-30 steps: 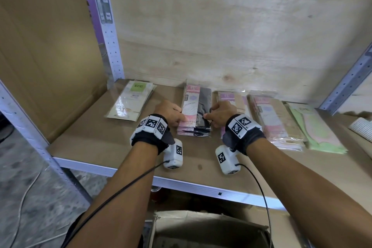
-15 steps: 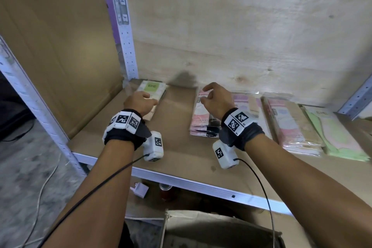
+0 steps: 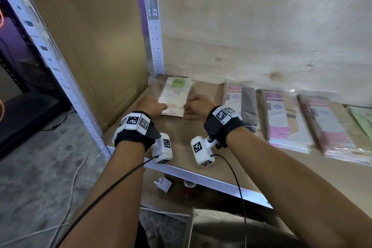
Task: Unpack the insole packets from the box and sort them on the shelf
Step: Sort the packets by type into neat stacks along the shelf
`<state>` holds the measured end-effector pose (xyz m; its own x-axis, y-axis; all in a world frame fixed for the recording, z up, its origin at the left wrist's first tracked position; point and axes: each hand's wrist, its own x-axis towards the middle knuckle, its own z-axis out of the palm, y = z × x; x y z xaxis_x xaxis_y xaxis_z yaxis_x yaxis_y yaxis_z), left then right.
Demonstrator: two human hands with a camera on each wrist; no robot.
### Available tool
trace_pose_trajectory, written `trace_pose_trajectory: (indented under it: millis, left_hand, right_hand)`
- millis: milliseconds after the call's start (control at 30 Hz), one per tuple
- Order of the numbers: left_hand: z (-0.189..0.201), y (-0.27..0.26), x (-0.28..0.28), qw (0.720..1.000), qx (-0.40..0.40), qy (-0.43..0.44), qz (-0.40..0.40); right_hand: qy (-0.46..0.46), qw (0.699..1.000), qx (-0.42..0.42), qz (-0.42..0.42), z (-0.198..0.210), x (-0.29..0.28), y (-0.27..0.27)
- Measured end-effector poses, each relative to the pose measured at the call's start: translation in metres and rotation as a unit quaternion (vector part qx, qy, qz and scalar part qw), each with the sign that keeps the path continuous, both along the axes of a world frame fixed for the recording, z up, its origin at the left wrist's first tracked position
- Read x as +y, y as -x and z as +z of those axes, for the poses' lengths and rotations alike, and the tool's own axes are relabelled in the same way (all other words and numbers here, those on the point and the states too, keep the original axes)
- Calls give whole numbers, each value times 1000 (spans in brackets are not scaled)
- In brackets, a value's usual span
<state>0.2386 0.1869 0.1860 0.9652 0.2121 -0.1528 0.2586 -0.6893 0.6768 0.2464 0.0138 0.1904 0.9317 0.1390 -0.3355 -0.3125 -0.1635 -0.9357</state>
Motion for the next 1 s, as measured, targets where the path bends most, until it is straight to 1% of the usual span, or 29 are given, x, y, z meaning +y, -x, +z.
trace_pose_trajectory:
  millis: [67,167,267,333,367,400,467,567,633,733,867,900,933,1000]
  left_hand:
    - [3,1,0,1000,3,-2,-4]
    - [8,3,1,1000,9,16,-1]
    - [10,6,0,997,22,65,18]
    - [12,9,-5,994,24,100,24]
    - [15,10,-9,991,16,127,26]
    - [19,13,-14,984,5,173,30]
    - [29,21,-25,959,-11,281,36]
    - [40,31,-36,917,-22,397,21]
    - [46,37,-43,892,-30,452,-6]
    - [55,40,-56,840,-25,540,-56]
    - [58,44,-78,780,-12,621,-77]
    - [57,45,-85,772,-18,631,-77]
    - [55,46,-92,773,-26,630,-70]
    - [50,46,-105,789,-41,612,-42]
  right_hand:
    - [-16,999,23,-23,-2,2,0]
    - [15,999,11,-35,-4,-2,1]
    - [32,999,-15,-10,-1,-14,6]
    - [9,999,-31,7,5,-25,12]
    - [-4,999,-40,13,8,-30,16]
    - [-16,998,-51,18,13,-36,20]
    - [-18,996,-80,27,23,-48,30]
    - [13,990,-132,41,41,-67,45]
    - [31,982,-179,55,53,-80,56]
    - [64,962,-254,76,69,-100,73]
    - [130,939,-305,94,79,-126,93]
    - [149,934,-311,90,78,-132,97]
    - [168,930,-316,87,77,-139,100]
    - [205,921,-319,90,72,-155,105]
